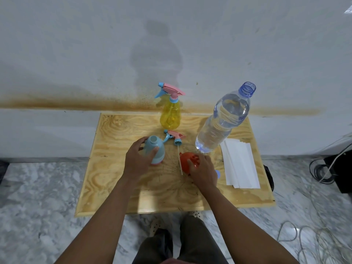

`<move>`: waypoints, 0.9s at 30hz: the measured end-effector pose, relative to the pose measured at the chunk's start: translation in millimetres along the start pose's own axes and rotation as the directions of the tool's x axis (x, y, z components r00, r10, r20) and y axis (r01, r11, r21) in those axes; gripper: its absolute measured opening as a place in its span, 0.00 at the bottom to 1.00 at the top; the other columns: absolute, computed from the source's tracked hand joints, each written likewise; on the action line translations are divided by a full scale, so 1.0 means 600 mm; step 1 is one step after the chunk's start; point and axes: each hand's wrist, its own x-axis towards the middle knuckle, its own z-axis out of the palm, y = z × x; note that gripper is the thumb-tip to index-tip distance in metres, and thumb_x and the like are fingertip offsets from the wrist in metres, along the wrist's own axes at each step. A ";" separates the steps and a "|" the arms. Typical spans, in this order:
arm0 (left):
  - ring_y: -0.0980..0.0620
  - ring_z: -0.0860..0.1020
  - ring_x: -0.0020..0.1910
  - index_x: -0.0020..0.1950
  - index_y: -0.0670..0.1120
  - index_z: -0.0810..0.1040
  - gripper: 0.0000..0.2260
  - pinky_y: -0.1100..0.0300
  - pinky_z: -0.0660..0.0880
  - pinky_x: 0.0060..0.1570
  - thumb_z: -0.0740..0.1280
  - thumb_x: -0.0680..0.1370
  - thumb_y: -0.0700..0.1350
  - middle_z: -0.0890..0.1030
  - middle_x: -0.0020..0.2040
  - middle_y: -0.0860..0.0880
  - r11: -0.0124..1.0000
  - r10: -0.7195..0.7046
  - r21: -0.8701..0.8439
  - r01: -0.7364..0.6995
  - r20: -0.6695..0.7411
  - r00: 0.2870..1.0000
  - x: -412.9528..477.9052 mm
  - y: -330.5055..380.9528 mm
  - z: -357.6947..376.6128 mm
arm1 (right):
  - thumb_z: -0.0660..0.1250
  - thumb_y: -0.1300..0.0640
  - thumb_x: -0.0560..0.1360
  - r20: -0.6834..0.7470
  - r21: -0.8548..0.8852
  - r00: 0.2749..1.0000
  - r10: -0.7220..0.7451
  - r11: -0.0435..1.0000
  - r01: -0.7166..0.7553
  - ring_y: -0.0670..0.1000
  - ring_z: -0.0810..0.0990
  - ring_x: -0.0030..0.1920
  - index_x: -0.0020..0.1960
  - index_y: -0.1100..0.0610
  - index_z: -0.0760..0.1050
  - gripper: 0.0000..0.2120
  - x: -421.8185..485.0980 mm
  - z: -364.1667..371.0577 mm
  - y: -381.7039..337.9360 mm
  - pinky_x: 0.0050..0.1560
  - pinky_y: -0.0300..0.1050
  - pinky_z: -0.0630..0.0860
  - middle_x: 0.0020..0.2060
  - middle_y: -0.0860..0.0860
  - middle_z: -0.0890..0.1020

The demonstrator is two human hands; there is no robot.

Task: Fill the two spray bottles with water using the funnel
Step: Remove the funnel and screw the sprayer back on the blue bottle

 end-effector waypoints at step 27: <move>0.56 0.74 0.62 0.69 0.56 0.71 0.31 0.50 0.78 0.56 0.79 0.69 0.52 0.75 0.65 0.59 0.999 -0.005 0.052 0.005 -0.007 1.000 -0.012 -0.018 0.016 | 0.66 0.59 0.77 0.223 -0.035 0.974 0.046 0.999 -0.039 0.46 0.71 0.32 0.40 0.57 0.68 0.10 0.136 0.004 -0.155 0.25 0.36 0.62 0.33 0.46 0.70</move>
